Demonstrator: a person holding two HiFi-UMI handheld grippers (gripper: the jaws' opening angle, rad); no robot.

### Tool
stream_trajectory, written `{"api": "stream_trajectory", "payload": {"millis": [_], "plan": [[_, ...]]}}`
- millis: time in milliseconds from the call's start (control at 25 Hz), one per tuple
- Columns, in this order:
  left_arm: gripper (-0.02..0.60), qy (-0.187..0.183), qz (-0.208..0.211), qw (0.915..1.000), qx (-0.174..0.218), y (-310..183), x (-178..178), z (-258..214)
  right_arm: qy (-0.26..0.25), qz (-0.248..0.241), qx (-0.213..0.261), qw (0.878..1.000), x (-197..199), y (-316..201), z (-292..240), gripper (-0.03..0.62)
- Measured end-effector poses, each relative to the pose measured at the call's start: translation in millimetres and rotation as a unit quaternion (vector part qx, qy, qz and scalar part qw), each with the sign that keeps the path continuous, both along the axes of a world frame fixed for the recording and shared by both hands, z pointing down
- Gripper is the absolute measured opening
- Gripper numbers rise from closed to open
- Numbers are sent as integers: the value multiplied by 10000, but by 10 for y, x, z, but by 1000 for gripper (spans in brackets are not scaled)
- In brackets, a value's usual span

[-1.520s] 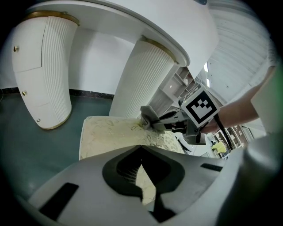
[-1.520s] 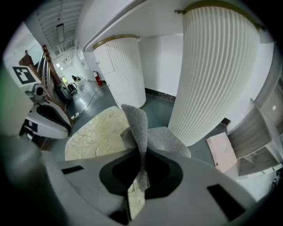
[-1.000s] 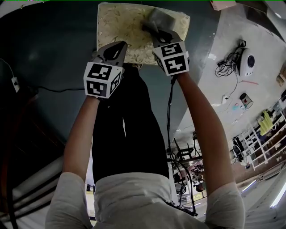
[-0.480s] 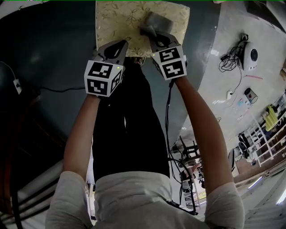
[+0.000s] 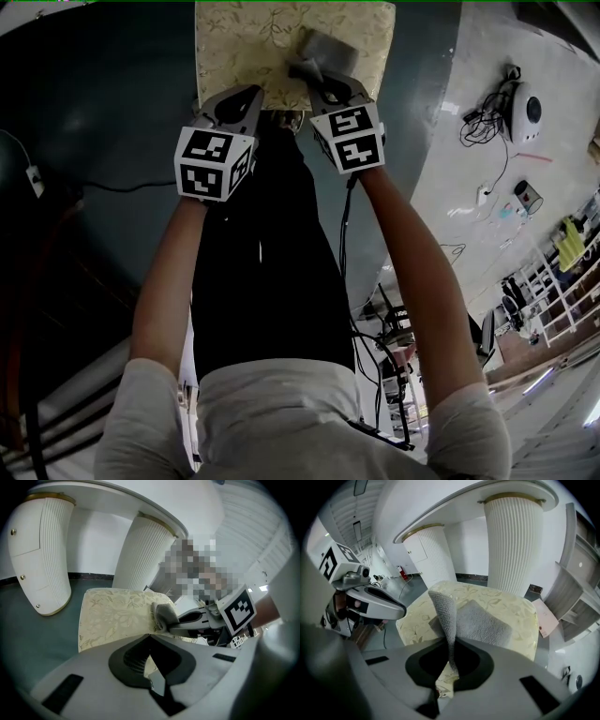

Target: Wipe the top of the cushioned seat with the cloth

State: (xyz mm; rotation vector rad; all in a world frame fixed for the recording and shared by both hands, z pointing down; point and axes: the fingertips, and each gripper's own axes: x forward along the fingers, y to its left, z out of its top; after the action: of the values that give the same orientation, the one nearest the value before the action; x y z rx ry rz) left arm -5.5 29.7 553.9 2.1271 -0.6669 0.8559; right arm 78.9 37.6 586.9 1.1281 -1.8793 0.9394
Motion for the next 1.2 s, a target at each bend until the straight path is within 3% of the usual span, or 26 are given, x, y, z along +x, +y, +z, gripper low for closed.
{"api": "stream_trajectory", "payload": {"millis": [440, 1200], "plan": [[14, -22, -18, 10000, -3, 121, 138, -1, -188, 93, -148, 9997, -65, 305, 13, 20], [14, -134, 424, 9990, 24, 275, 451, 10, -467, 55, -220, 9987, 7, 595, 33, 20]]}}
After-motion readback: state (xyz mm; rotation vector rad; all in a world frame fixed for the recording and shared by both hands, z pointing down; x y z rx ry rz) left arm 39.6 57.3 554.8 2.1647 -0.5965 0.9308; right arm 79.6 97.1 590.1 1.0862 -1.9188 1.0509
